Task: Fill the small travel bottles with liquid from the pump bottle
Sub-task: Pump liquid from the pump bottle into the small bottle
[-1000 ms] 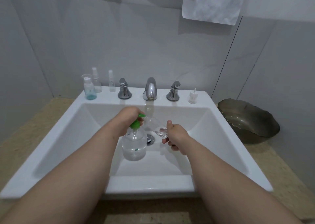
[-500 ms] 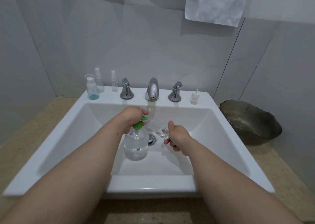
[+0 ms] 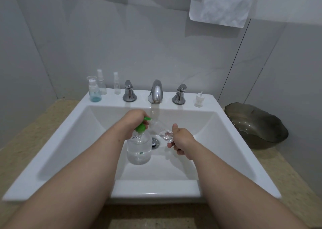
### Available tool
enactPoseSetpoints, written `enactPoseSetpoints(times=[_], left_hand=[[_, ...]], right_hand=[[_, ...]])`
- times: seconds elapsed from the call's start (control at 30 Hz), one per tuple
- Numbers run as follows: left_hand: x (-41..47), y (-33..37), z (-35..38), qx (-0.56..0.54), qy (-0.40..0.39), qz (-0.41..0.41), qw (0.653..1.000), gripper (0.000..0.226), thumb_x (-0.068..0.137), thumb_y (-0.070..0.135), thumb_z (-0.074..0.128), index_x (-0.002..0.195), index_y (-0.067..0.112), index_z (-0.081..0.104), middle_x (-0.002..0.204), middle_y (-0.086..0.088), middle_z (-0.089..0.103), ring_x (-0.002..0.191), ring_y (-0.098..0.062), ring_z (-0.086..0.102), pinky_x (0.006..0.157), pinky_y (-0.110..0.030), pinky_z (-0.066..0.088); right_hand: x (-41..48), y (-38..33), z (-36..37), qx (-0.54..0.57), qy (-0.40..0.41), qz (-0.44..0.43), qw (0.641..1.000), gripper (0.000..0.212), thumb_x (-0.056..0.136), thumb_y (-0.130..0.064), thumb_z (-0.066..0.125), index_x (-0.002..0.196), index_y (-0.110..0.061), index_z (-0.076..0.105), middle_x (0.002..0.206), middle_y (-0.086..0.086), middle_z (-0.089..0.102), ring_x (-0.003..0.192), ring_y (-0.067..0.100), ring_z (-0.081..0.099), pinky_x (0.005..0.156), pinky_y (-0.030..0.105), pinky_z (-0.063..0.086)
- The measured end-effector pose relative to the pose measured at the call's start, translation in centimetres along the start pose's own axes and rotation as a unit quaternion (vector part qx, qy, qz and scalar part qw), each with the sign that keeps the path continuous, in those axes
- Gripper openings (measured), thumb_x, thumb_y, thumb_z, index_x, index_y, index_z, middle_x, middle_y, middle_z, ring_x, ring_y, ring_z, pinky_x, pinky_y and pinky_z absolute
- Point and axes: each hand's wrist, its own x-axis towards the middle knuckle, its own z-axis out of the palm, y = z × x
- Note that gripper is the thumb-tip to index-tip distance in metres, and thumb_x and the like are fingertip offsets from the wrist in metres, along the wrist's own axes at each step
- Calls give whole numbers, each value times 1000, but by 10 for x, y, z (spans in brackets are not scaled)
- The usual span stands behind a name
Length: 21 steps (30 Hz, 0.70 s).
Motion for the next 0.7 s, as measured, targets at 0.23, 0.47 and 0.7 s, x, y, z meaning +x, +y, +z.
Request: enactPoseSetpoints(times=[0.23, 0.47, 0.7], left_hand=[[-2, 2, 1, 30, 1, 15, 999, 26, 105, 6, 42, 101, 9, 68, 79, -9, 59, 62, -19, 55, 59, -25, 43], [3, 3, 0, 98, -3, 32, 995, 45, 105, -2, 26, 90, 18, 64, 102, -13, 56, 63, -19, 58, 51, -23, 43], [4, -3, -2, -13, -3, 0, 1000, 9, 96, 9, 57, 93, 5, 63, 72, -12, 61, 62, -26, 57, 62, -28, 46]], right_hand=[[1, 1, 0, -3, -2, 2, 1000, 51, 110, -48, 21, 99, -15, 57, 71, 9, 64, 53, 18, 36, 45, 23, 27], [0, 1, 1, -14, -8, 2, 1000, 55, 110, -49, 21, 114, -9, 59, 73, 10, 65, 53, 18, 38, 45, 24, 29], [1, 1, 0, -12, -6, 3, 1000, 54, 110, -48, 21, 115, -10, 59, 72, 8, 64, 53, 18, 37, 45, 23, 28]])
